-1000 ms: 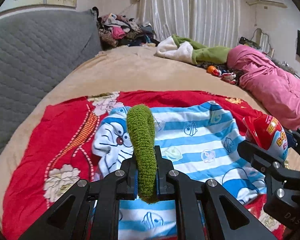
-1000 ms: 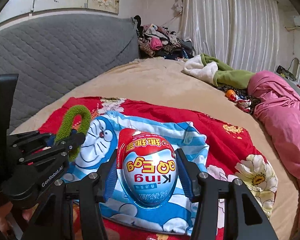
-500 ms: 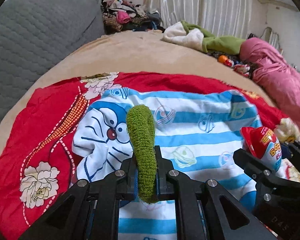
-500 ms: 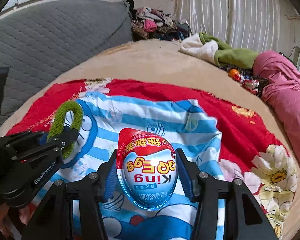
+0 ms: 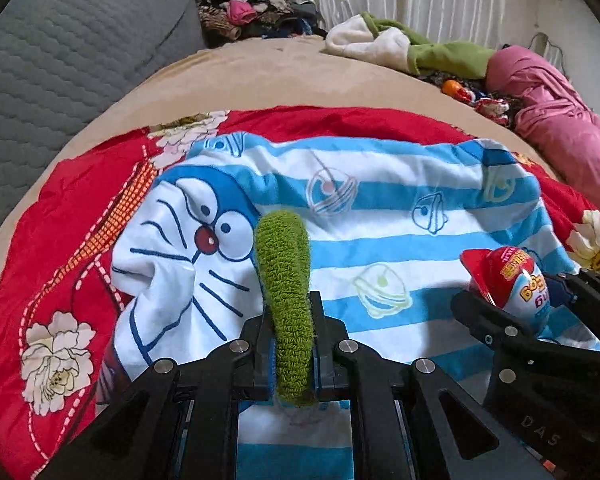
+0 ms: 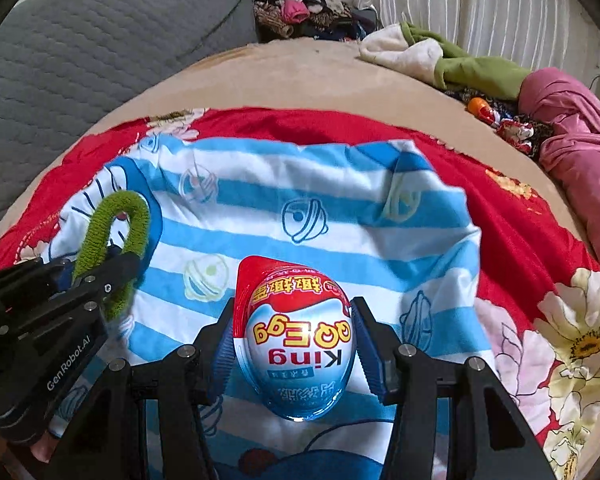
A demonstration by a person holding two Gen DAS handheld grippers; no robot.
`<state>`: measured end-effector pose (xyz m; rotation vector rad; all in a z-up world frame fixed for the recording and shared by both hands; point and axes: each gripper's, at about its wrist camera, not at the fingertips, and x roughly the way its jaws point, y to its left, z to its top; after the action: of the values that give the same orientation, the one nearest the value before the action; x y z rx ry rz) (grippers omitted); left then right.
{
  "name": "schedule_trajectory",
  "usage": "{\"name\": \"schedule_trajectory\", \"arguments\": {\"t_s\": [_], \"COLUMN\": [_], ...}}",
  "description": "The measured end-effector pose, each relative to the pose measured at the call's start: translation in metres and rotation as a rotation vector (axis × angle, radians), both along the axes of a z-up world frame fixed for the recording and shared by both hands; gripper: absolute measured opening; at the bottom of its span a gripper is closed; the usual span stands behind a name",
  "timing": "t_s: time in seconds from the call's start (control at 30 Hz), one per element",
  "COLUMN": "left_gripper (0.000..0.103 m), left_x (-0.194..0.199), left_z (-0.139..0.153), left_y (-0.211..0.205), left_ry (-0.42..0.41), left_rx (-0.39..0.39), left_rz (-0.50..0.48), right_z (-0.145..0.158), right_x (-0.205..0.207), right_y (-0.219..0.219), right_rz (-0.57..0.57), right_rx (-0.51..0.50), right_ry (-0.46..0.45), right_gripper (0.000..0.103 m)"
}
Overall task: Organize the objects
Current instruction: 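Carry the ring and egg over the striped Doraemon tray with both tools, then open the left tool to drop the ring while the right tool releases the egg onto the tray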
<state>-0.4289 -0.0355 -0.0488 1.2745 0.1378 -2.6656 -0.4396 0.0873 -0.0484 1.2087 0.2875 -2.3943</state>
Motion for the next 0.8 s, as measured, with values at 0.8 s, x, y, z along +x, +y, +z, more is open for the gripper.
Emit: {"name": "schedule_trajectory", "arguments": {"t_s": [0.8], "left_gripper": [0.026], "left_x": [-0.005], "left_z": [-0.013], "left_y": [-0.004], "left_ry": [-0.064], "left_rx": [0.032], "left_rz": [-0.002], "right_z": [-0.012], "right_x": [-0.005], "right_y": [-0.01], "right_rz": [0.002], "right_rx": [0.051], "right_ry": [-0.05], "right_gripper": [0.054]}}
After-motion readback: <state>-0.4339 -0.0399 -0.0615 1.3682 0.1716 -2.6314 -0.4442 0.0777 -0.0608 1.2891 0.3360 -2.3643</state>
